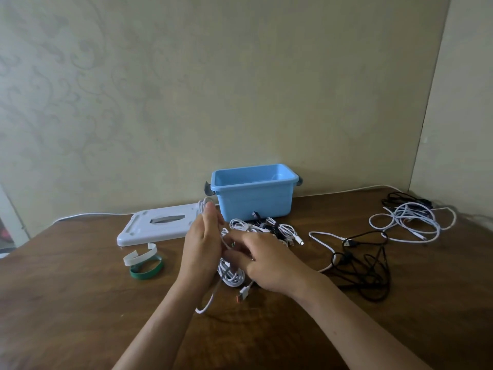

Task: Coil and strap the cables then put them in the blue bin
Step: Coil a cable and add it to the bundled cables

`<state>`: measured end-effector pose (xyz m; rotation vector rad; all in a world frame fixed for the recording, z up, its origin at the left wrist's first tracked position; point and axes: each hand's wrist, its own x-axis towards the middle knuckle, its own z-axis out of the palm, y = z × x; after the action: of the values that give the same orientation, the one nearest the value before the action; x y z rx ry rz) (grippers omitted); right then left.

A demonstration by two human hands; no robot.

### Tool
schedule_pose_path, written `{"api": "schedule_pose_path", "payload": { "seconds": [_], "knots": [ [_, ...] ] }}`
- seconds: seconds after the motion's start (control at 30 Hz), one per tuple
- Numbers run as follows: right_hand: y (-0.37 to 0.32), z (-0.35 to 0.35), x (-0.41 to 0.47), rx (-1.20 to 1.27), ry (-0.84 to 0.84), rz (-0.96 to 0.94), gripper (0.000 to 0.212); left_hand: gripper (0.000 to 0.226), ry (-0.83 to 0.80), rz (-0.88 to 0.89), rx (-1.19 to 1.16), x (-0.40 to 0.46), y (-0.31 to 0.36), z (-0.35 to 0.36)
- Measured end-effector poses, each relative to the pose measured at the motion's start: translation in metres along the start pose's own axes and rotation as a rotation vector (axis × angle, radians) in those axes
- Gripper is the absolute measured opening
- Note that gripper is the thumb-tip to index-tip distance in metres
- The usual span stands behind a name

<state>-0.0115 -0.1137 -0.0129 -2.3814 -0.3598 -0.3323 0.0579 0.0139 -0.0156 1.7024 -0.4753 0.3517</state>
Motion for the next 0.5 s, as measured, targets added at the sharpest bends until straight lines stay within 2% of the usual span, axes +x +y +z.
{"api": "schedule_pose_path", "payload": {
  "seconds": [0.17,0.27,0.37,0.5],
  "knots": [
    [0.002,0.007,0.000,-0.107,0.065,0.004,0.021,0.049,0.029,0.050,0.096,0.000,-0.001,0.003],
    [0.001,0.007,0.000,-0.132,0.036,0.009,0.022,0.046,0.014,0.053,0.061,-0.002,0.004,0.003],
    [0.003,0.006,0.001,-0.179,-0.010,0.037,0.024,0.055,0.072,-0.011,-0.148,-0.001,0.005,0.000],
    [0.011,-0.002,0.004,-0.269,-0.062,0.124,0.030,0.049,0.023,-0.128,-0.565,0.004,0.015,-0.009]
  ]
}}
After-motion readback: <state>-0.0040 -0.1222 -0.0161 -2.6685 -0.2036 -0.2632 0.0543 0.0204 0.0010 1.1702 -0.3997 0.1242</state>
